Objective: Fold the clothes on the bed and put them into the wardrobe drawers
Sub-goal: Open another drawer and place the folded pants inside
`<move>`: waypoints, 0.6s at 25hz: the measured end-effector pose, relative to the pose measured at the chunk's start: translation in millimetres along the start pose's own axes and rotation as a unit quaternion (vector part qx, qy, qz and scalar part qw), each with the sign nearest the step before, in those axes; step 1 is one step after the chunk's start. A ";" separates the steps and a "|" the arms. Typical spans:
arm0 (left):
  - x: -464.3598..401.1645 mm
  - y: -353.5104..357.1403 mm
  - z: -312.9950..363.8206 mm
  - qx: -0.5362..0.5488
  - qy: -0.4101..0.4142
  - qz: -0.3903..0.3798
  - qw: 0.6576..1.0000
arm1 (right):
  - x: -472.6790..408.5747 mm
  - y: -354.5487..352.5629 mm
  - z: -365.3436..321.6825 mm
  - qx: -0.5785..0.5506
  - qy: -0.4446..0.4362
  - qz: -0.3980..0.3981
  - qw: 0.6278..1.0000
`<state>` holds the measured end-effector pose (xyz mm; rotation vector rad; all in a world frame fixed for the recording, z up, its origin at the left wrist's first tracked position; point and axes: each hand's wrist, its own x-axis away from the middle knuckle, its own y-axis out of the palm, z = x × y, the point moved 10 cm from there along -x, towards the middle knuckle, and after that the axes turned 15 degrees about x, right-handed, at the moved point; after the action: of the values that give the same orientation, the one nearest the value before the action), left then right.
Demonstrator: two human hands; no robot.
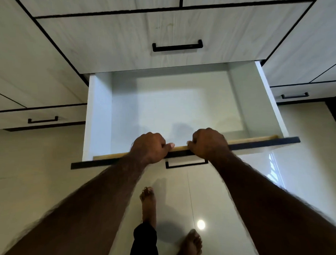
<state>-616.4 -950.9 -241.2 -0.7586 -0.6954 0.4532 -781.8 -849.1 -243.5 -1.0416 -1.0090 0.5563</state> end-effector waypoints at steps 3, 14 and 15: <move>21.2 20.9 3.4 -0.007 -0.007 -0.042 0.999 | 26.8 19.9 0.9 0.006 -0.010 -0.040 0.999; 66.3 57.0 2.8 -0.050 -0.048 -0.089 0.994 | 73.0 50.5 -3.6 0.006 0.019 -0.050 0.999; 66.3 57.2 7.8 -0.049 -0.043 -0.101 0.993 | 76.8 45.4 0.9 -0.003 0.023 -0.034 0.999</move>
<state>-583.5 -870.3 -253.3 -0.7549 -0.8704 0.2704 -744.1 -768.8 -252.3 -1.0168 -1.0015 0.4725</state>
